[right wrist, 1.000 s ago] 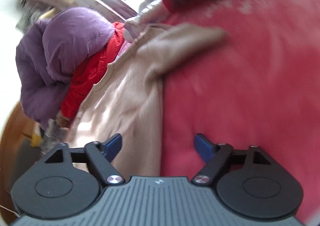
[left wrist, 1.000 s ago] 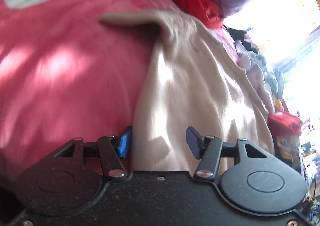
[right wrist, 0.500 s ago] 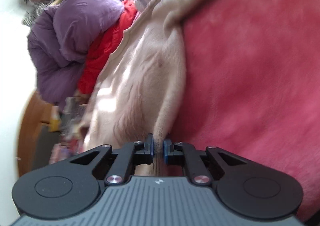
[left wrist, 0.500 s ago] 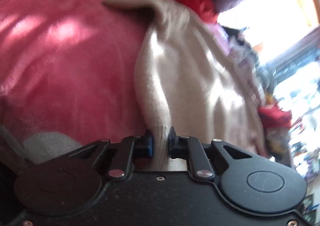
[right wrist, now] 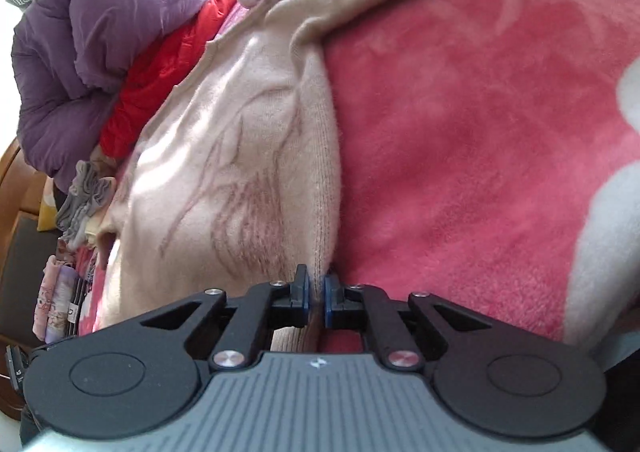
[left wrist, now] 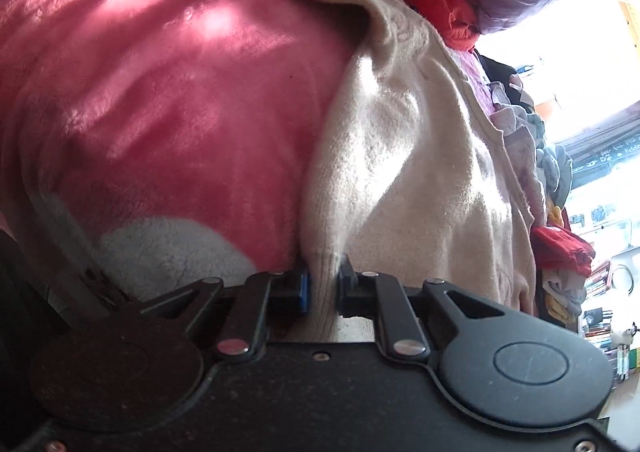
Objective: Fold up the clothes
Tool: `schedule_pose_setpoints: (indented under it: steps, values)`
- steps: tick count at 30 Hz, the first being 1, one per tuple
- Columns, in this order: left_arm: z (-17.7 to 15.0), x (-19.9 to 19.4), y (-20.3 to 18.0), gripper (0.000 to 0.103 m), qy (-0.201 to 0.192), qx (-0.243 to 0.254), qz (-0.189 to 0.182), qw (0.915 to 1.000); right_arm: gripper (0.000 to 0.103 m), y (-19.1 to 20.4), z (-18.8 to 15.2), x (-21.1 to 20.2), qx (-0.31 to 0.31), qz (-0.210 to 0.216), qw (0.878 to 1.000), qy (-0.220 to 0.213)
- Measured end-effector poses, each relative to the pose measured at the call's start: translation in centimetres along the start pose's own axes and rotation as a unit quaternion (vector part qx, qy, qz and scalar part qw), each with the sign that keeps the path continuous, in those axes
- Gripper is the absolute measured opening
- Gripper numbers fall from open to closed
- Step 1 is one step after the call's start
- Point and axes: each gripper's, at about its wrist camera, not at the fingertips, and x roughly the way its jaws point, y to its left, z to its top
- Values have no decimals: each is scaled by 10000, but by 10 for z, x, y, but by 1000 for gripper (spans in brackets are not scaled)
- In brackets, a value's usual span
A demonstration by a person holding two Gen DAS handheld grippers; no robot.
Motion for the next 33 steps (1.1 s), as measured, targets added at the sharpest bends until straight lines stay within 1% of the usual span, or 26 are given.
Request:
schedule_pose_setpoints:
  steps: [2,4,5,6,7,8,9,10,11,13,14,15,16,18,20,23,25,27,28,29,30,32,33]
  values:
    - [2,-2,-1,16,25,30,3,10000,9,-1,2,-2,63,6,10000,-12]
    - [5,-4,-3,18,-2,87,-21,10000,13,-2,3,-5,138,17,9999,-63]
    - [7,-6,-5,19,-88,87,-25,9999,18,-8,1,-4,300,141,9993,-169]
    - [8,-8,-7,23,-174,89,-29,9998,21,-18,0,-12,500,293,9976,-369]
    - [10,-10,-7,30,-266,106,-32,9996,23,-23,4,-19,672,471,9948,-602]
    - [12,-14,-7,34,-385,105,-58,9992,32,-28,8,-26,839,640,9909,-835]
    - [14,-15,-7,47,-478,95,-130,9987,44,-32,14,-32,942,676,9873,-1084]
    - [17,-16,-6,52,-544,77,-219,9982,48,-37,21,-34,1011,707,9845,-1250]
    - [21,-15,-7,52,-596,41,-271,9978,52,-43,29,-35,1091,744,9812,-1410]
    - [31,-12,-7,53,-714,66,-280,9970,52,-59,46,-25,1550,995,9700,-1584]
    - [37,-10,-9,54,-812,106,-261,9963,54,-66,55,-21,1769,1111,9636,-1670]
    - [43,-10,-8,54,-899,111,-221,9956,58,-71,63,-15,1863,1100,9602,-1764]
    - [49,-10,-7,54,-984,116,-184,9949,59,-75,72,-10,1953,1084,9568,-1859]
    - [63,-3,-7,56,-1087,127,-201,9938,60,-81,88,5,2017,924,9546,-1987]
    - [75,5,-6,56,-1116,116,-201,9935,58,-88,102,24,2188,934,9509,-1980]
    - [92,22,-6,56,-1082,17,-260,9938,59,-91,117,38,2186,1152,9444,-2171]
    - [100,33,-8,57,-1087,6,-283,9937,60,-89,128,48,2123,1150,9444,-2232]
    - [108,42,-12,59,-1099,26,-296,9935,59,-85,138,58,1988,1133,9455,-2317]
    - [112,47,-12,59,-1097,19,-300,9935,51,-81,142,60,1798,1206,9464,-2395]
    - [116,51,-12,59,-1105,-14,-308,9934,6,-77,145,61,1605,1268,9470,-2479]
    - [119,53,-10,59,-1120,-81,-335,9931,9,-69,149,54,1366,1169,9472,-2656]
    - [122,56,-6,59,-1117,-257,-416,9925,9,-53,158,37,769,904,9470,-2985]
    - [123,56,-5,59,-1107,-291,-432,9925,9,-55,165,45,592,415,9588,-2748]
